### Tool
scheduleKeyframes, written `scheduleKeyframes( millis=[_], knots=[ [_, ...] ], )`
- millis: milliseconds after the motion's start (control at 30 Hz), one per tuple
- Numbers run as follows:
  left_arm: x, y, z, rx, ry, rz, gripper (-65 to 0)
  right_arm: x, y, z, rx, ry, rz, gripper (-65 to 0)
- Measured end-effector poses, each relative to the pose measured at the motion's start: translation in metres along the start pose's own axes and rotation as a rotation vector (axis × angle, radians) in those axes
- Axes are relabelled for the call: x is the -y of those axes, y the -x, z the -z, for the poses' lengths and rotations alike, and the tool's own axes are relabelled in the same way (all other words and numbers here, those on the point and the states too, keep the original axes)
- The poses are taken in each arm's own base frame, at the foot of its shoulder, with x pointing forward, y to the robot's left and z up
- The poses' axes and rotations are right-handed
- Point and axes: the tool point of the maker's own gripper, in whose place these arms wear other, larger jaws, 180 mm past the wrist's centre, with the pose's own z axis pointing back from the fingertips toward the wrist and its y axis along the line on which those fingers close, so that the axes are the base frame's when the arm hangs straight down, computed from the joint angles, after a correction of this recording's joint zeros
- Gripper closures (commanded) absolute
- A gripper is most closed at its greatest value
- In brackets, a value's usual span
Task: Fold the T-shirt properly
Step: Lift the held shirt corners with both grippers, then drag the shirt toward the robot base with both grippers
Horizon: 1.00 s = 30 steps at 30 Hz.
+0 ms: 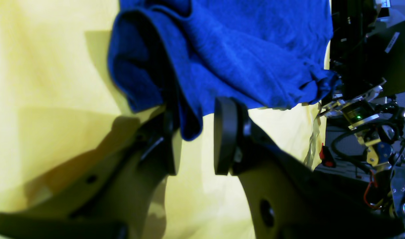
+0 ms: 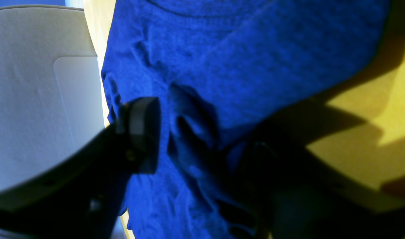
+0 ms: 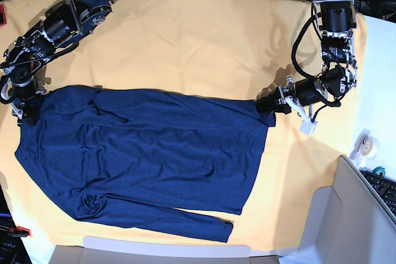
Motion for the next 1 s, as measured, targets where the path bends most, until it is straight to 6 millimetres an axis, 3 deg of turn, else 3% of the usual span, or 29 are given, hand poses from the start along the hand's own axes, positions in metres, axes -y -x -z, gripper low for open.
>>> scheduleKeyframes(
  millis=[133, 367, 533, 767, 1000],
  knots=[
    [-0.006, -0.003, -0.008, -0.015, -0.021, 0.011, -21.1, 0.000, 0.000, 0.000, 0.000, 0.000, 0.000, 0.0],
    [0.001, -0.014, -0.005, -0.005, -0.014, 0.032, -24.0, 0.000, 0.000, 0.000, 0.000, 0.001, -0.001, 0.0],
    [-0.008, -0.017, -0.002, -0.035, -0.086, 0.082, -25.1, 0.000, 0.000, 0.000, -0.001, 0.001, 0.000, 0.0],
    [-0.012, -0.020, 0.015, -0.049, -0.113, 0.077, -27.3, 0.001, 0.001, -0.001, 0.000, 0.000, -0.003, 0.0],
    [-0.002, -0.018, 0.026, -0.045, -0.086, 0.067, -27.3, 0.001, 0.000, -0.001, 0.000, 0.000, -0.004, 0.0]
  ],
)
